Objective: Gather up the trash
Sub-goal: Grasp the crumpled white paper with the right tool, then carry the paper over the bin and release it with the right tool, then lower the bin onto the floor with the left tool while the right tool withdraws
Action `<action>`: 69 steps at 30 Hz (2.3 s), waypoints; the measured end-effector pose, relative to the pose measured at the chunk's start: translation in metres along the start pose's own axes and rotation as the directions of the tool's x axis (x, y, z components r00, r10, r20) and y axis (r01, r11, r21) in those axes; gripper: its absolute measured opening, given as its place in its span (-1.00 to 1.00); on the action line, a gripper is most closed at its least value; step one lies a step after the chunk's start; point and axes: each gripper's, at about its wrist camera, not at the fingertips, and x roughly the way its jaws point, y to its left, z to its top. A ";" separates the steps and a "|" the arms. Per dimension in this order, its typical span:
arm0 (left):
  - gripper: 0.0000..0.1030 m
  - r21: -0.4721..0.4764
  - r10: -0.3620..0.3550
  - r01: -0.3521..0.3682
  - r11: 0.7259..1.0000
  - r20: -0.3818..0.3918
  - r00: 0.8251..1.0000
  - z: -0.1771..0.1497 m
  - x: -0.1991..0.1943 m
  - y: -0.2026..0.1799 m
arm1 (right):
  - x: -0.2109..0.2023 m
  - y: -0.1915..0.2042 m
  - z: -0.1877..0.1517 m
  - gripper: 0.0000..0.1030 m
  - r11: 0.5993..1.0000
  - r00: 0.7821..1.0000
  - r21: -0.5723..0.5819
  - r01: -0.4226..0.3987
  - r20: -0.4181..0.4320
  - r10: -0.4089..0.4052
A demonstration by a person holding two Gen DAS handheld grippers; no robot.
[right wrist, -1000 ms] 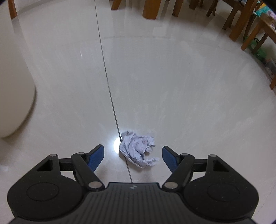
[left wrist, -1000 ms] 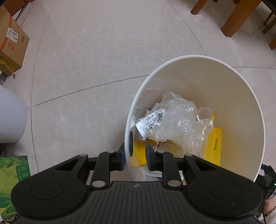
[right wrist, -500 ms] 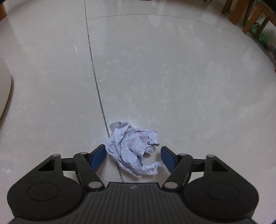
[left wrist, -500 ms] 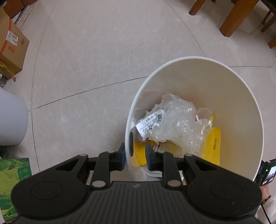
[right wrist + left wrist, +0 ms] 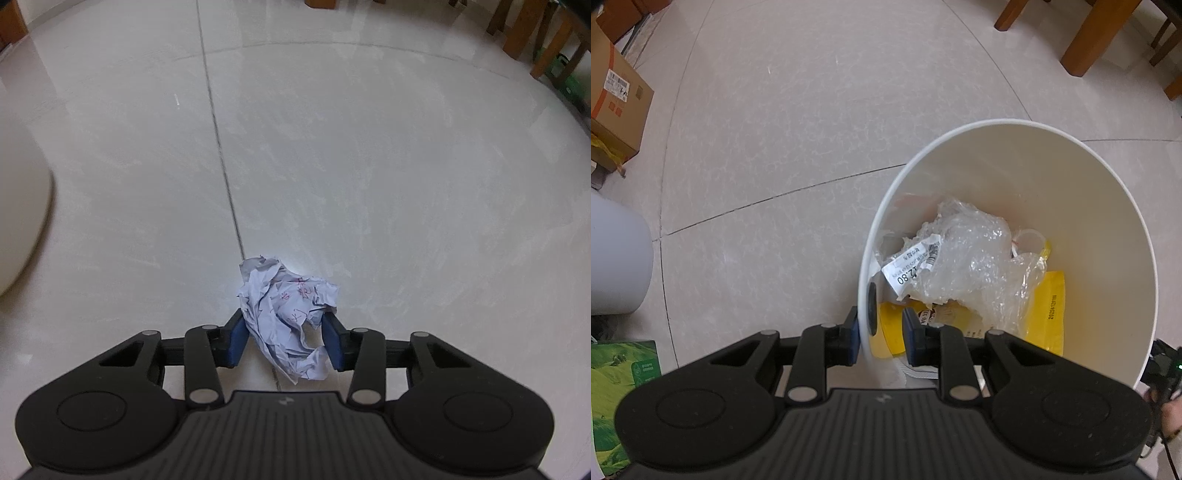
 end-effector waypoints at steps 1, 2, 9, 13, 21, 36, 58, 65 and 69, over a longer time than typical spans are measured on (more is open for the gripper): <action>-0.59 -0.003 -0.002 0.002 1.000 -0.001 1.000 0.000 0.000 0.000 | -0.011 0.001 0.005 -0.07 1.000 1.000 -0.009 -0.016 0.001 0.016; -0.59 -0.003 -0.004 0.004 1.000 -0.002 1.000 0.000 0.000 0.001 | -0.022 0.003 0.011 -0.07 0.999 1.000 -0.024 -0.025 0.000 0.025; -0.60 -0.008 -0.013 0.013 1.000 -0.003 1.000 -0.001 0.000 0.003 | -0.131 0.039 0.051 -0.07 0.973 0.996 -0.221 -0.065 0.050 0.078; -0.60 -0.006 -0.010 0.010 1.000 -0.002 1.000 -0.001 0.001 0.003 | -0.195 0.061 0.079 -0.06 0.957 0.985 -0.260 -0.126 0.079 0.151; -0.60 0.000 -0.004 0.004 1.000 0.003 1.000 -0.001 0.003 0.001 | -0.268 0.132 0.126 -0.06 0.887 0.968 -0.425 -0.180 0.086 0.238; -0.60 -0.023 -0.028 0.028 0.999 -0.003 1.000 0.001 0.001 0.008 | -0.284 0.238 0.173 -0.05 0.828 0.956 -0.524 -0.198 0.085 0.282; -0.60 -0.029 -0.049 0.049 0.998 -0.006 0.999 0.002 0.001 0.013 | -0.252 0.274 0.192 0.88 0.850 0.980 -0.510 -0.130 0.063 0.187; -0.60 -0.025 -0.048 0.048 0.999 -0.002 0.999 0.001 0.001 0.012 | -0.270 0.267 0.193 0.93 0.871 0.982 -0.481 -0.098 0.094 0.163; -0.60 -0.023 -0.048 0.048 0.999 0.002 0.999 0.000 0.001 0.012 | -0.283 0.263 0.192 0.98 0.900 0.986 -0.430 -0.065 0.113 0.125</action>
